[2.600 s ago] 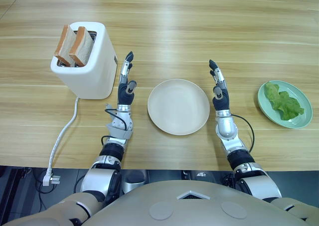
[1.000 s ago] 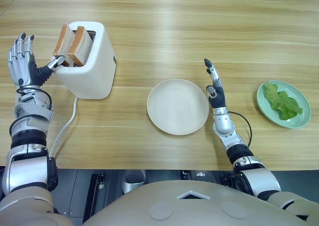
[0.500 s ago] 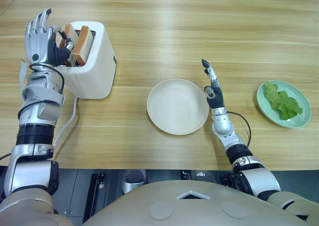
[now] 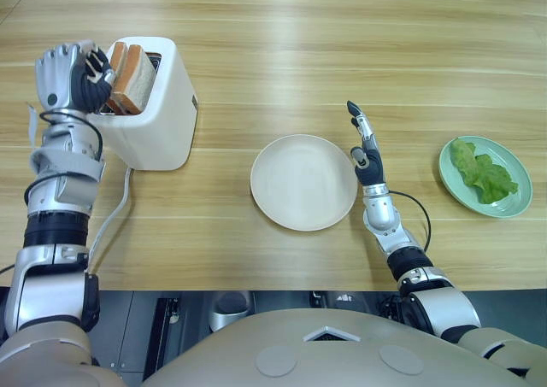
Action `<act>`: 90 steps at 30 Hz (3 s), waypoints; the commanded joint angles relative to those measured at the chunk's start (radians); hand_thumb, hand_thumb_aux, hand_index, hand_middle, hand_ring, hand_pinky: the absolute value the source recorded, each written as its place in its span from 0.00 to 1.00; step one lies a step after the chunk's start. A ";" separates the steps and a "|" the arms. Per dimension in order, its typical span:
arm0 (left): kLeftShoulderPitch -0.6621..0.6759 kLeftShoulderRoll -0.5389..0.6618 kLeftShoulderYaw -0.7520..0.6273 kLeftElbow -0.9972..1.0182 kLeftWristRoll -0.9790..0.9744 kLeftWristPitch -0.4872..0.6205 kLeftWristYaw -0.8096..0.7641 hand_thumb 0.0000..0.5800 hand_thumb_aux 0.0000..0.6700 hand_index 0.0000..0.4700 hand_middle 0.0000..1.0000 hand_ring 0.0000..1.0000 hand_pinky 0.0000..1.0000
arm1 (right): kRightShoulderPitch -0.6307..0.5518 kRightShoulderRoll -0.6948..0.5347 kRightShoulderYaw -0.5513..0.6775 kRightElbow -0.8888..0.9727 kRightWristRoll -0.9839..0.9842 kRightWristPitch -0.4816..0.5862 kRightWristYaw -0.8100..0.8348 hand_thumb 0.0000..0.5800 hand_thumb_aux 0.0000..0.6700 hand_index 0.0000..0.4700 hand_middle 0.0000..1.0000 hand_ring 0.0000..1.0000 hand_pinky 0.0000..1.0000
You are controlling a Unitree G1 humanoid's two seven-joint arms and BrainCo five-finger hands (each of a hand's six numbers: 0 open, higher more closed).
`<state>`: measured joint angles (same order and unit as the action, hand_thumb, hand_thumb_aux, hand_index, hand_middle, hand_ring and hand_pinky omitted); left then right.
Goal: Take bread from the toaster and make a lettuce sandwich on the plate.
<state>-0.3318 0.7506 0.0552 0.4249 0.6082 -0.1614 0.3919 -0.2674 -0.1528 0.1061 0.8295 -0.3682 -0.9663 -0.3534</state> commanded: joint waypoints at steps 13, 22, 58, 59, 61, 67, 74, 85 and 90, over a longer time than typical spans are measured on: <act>0.025 0.022 0.080 0.188 -0.039 -0.132 0.256 0.68 0.44 0.43 0.00 0.00 0.00 | -0.011 -0.006 0.003 0.024 -0.012 0.007 -0.015 0.00 0.00 0.00 0.00 0.00 0.00; -0.011 0.052 0.016 0.333 0.003 -0.166 0.335 0.00 0.00 0.00 0.00 0.00 0.00 | -0.008 -0.013 0.001 0.033 -0.024 0.003 -0.025 0.00 0.00 0.00 0.00 0.00 0.00; 0.032 0.043 -0.093 0.173 0.013 -0.058 0.113 1.00 1.00 0.98 1.00 1.00 1.00 | -0.004 -0.008 0.010 0.028 -0.024 -0.003 -0.026 0.00 0.00 0.00 0.00 0.00 0.00; 0.040 0.039 -0.087 0.169 0.004 -0.067 0.116 1.00 1.00 0.98 1.00 1.00 1.00 | -0.003 -0.007 0.010 0.028 -0.024 -0.003 -0.026 0.00 0.00 0.00 0.00 0.00 0.00; 0.057 0.036 -0.069 0.160 -0.009 -0.082 0.139 1.00 1.00 0.98 1.00 1.00 1.00 | -0.004 -0.007 0.010 0.027 -0.023 -0.002 -0.024 0.00 0.00 0.00 0.00 0.00 0.00; 0.091 0.035 0.045 0.132 -0.055 -0.171 0.314 1.00 1.00 0.98 1.00 1.00 1.00 | -0.006 -0.006 0.007 0.028 -0.023 -0.001 -0.029 0.00 0.00 0.00 0.00 0.00 0.00; 0.057 -0.002 0.142 0.049 -0.058 -0.344 0.550 1.00 1.00 0.98 1.00 1.00 1.00 | -0.021 -0.012 -0.007 0.034 -0.022 -0.003 -0.052 0.00 0.00 0.00 0.00 0.00 0.00; 0.199 -0.210 -0.013 -0.462 -0.150 -0.572 0.282 1.00 1.00 0.98 1.00 1.00 1.00 | 0.078 -0.137 -0.157 -0.190 -0.018 0.018 -0.134 0.00 0.00 0.00 0.00 0.00 0.00; 0.228 -0.340 -0.322 -0.363 -0.319 -0.570 -0.086 1.00 1.00 0.98 1.00 1.00 1.00 | 0.161 -0.286 -0.266 -0.252 -0.132 0.104 -0.255 0.00 0.00 0.00 0.00 0.00 0.00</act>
<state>-0.1195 0.4217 -0.1906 0.0067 0.3506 -0.7360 0.4298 -0.1266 -0.4024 -0.1180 0.5844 -0.4619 -0.9023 -0.5624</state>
